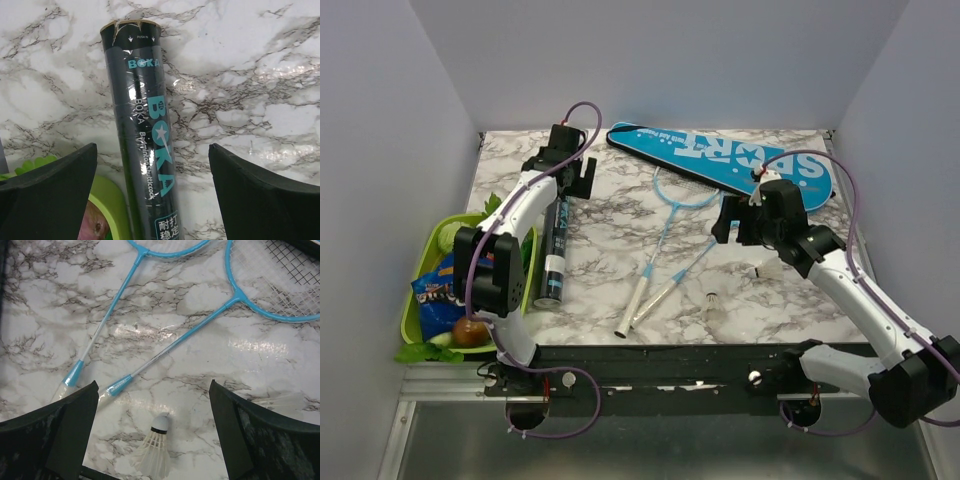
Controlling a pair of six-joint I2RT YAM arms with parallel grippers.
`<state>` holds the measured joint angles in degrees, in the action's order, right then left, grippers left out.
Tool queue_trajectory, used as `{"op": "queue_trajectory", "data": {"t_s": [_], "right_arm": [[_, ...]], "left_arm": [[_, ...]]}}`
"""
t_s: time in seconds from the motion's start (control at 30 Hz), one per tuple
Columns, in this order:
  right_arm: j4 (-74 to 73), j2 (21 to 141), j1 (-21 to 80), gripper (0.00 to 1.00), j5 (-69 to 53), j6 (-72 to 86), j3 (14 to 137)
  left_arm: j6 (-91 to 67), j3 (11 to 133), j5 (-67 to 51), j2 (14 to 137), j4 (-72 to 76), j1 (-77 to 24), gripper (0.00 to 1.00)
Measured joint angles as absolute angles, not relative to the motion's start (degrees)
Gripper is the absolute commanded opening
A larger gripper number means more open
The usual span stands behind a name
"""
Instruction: Pack up the badminton gear
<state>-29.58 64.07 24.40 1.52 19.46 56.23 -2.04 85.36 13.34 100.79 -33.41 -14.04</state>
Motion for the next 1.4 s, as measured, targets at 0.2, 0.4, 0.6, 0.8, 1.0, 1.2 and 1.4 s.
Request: {"op": "queue_trajectory", "data": {"t_s": [0.2, 0.4, 0.6, 0.8, 1.0, 1.2, 1.4], "right_arm": [[-29.23, 64.86, 24.40, 1.00, -0.69, 19.51, 54.61], [-28.73, 67.00, 24.40, 1.00, -1.96, 19.49, 54.35], [-28.56, 68.90, 24.40, 1.00, -2.85, 19.51, 54.30], [-28.32, 69.82, 24.40, 1.00, -4.38, 19.55, 54.00], [-28.29, 70.52, 24.40, 1.00, -5.32, 19.88, 53.67], [-28.25, 70.76, 24.40, 1.00, -6.11, 20.56, 53.32], [-28.34, 70.63, 24.40, 1.00, -6.94, 21.19, 53.06]], "left_arm": [[-1.21, 85.38, 12.69, 104.79, -30.50, -10.44, 0.99], [-1.08, 87.09, 12.49, 111.35, -29.28, -8.69, 0.99], [-1.58, 87.68, 10.63, 116.81, -28.71, -8.19, 0.99], [-2.39, 87.61, 10.17, 119.04, -26.98, -7.55, 0.96], [-3.25, 85.23, 10.04, 118.54, -22.24, -7.46, 0.88], [-3.33, 80.23, 10.04, 115.96, -17.58, -7.49, 0.66], [-3.49, 77.91, 9.98, 114.21, -16.56, -7.51, 0.40]]}}
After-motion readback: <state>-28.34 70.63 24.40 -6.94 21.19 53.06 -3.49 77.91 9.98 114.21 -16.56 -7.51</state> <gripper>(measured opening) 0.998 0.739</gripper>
